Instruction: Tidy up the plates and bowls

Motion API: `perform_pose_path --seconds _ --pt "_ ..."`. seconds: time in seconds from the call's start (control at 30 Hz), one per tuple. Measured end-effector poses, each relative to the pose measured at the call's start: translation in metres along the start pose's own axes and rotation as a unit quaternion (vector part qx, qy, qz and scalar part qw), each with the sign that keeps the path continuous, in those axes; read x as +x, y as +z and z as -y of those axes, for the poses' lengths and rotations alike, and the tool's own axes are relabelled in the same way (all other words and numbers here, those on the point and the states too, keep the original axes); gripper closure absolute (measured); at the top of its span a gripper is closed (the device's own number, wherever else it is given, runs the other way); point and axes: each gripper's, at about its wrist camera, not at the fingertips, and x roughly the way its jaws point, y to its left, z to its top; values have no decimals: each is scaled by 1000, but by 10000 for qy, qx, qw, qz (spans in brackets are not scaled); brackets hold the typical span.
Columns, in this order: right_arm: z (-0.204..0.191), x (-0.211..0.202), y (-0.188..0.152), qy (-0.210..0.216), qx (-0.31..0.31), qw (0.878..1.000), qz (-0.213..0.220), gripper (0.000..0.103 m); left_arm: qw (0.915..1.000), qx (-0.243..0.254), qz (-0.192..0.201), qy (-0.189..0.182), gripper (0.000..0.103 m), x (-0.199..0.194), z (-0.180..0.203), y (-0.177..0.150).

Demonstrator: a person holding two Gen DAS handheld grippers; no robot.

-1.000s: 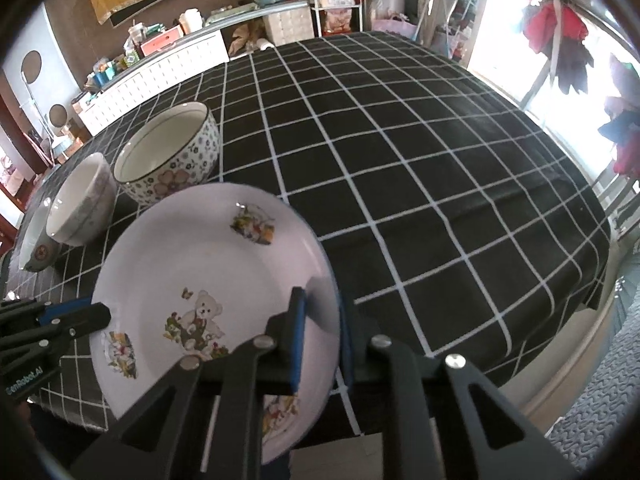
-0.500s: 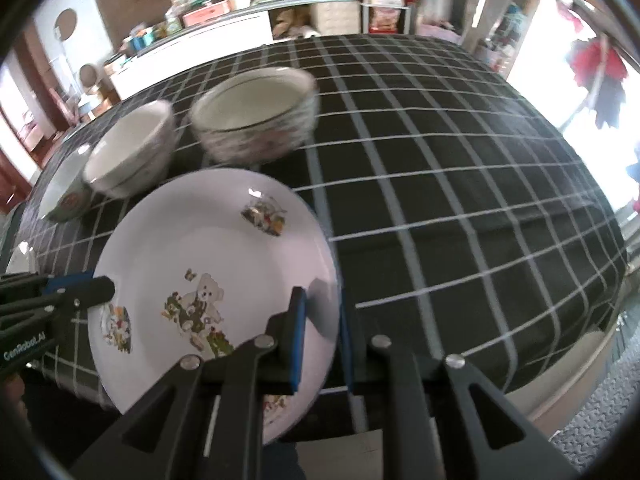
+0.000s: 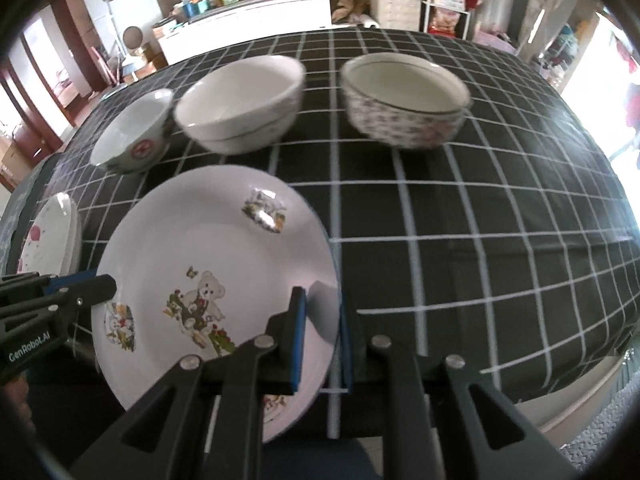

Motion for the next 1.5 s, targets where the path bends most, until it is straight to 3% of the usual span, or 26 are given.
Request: perform_pose_path --seconds 0.67,0.77,1.1,1.5 --pt "-5 5 11 12 -85 10000 37 84 9999 58 106 -42 93 4 -13 7" --pt "-14 5 11 -154 -86 9998 9 84 9999 53 94 -53 93 2 -14 6" --pt "-27 0 11 -108 208 9996 -150 84 9997 15 239 -34 93 -17 -26 1" --pt "-56 -24 30 -77 270 9996 53 83 9980 -191 605 72 93 -60 -55 -2"
